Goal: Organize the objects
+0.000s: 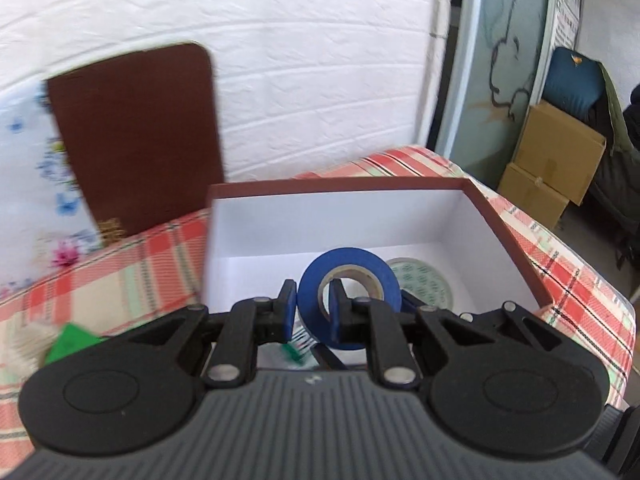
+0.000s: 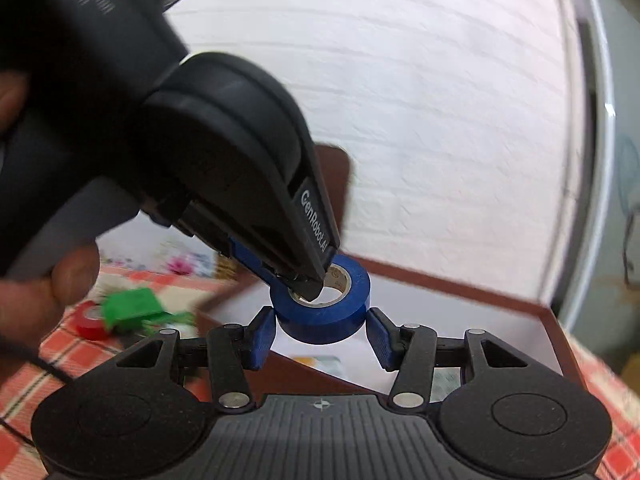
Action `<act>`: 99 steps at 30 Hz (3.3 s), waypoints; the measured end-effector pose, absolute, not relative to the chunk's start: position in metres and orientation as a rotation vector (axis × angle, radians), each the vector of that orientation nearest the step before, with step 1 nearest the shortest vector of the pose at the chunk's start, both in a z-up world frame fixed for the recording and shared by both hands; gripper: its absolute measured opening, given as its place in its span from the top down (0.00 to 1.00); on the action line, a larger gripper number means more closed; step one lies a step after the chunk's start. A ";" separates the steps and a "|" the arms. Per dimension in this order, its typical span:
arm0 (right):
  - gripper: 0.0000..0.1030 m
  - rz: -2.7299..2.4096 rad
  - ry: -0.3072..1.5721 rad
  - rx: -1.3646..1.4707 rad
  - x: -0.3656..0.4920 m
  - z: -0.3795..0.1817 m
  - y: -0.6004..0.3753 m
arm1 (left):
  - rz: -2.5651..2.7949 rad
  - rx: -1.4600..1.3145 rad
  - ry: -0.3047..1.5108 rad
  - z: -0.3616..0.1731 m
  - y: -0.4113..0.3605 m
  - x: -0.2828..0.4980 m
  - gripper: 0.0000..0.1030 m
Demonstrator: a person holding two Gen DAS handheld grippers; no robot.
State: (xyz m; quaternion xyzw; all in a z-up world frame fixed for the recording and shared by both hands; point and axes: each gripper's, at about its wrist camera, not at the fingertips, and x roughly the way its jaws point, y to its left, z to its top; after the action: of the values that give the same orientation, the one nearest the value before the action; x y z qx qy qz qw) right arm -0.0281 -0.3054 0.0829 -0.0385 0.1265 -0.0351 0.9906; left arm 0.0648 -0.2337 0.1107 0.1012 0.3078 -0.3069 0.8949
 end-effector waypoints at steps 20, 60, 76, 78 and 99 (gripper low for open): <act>0.53 -0.104 0.237 -0.012 -0.044 0.076 -0.321 | -0.537 0.222 0.623 0.113 -0.220 0.052 0.80; 0.52 0.085 0.452 0.021 -0.087 0.065 -0.156 | -0.085 0.103 0.628 0.042 0.051 0.003 0.53; 0.54 0.287 0.508 -0.170 0.042 0.040 -0.066 | 0.052 -0.016 0.579 -0.010 0.129 0.033 0.38; 0.56 0.304 0.495 -0.270 0.062 0.038 -0.049 | 0.039 -0.034 0.576 -0.011 0.131 0.035 0.35; 0.44 0.471 0.534 -0.356 -0.051 0.045 -0.086 | -0.011 -0.049 0.619 -0.011 0.135 0.048 0.25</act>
State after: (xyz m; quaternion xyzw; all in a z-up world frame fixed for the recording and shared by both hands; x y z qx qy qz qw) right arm -0.0514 -0.0859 0.0455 -0.1733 0.2600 0.2293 0.9218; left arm 0.0481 0.1353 -0.0111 -0.0239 0.3045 -0.0054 0.9522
